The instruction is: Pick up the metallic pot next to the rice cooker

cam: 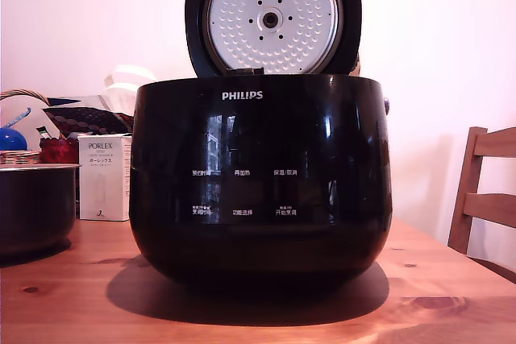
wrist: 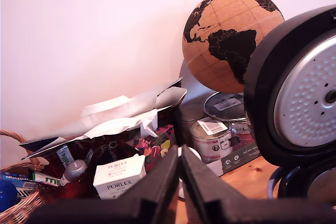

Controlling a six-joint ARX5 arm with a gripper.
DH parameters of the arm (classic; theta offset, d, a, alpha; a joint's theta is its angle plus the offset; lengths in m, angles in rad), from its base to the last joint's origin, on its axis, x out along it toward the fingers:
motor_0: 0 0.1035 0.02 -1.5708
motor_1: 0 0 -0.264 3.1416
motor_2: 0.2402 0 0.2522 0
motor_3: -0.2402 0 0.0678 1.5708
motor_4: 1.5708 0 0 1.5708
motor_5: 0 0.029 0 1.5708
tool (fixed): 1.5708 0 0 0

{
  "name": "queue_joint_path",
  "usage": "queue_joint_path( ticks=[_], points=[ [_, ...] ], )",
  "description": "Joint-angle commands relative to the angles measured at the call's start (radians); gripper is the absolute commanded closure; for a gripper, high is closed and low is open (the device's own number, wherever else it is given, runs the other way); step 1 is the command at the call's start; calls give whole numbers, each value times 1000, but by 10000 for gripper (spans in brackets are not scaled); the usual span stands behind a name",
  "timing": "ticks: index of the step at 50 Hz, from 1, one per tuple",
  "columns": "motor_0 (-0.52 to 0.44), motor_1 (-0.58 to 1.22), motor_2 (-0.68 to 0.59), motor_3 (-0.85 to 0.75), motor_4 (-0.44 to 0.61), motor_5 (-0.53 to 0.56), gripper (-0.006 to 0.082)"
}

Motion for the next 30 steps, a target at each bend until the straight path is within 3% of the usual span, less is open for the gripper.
queue_joint_path(
  ticks=[1,22,30],
  points=[
    [2,5,148,-619,7,486,788],
    [2,30,159,-858,-56,616,788],
    [1,98,159,-1033,-48,656,788]
  ],
)
